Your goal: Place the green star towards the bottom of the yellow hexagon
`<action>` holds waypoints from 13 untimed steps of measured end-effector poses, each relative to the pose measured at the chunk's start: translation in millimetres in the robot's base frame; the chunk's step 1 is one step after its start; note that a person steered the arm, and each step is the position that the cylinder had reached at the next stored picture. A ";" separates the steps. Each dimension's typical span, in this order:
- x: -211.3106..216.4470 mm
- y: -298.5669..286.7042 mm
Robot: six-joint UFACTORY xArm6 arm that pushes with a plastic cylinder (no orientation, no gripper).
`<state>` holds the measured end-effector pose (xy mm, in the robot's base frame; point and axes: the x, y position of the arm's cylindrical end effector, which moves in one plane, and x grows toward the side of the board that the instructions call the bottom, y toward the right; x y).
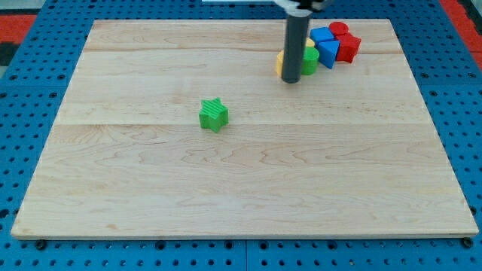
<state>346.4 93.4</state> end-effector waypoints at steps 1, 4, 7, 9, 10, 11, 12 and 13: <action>43.1 2.4; 108.6 -178.7; 62.7 -101.1; -8.1 -77.6; -9.8 -75.9; -9.8 -75.9; 24.9 -91.0; 82.1 -100.3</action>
<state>428.5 -7.0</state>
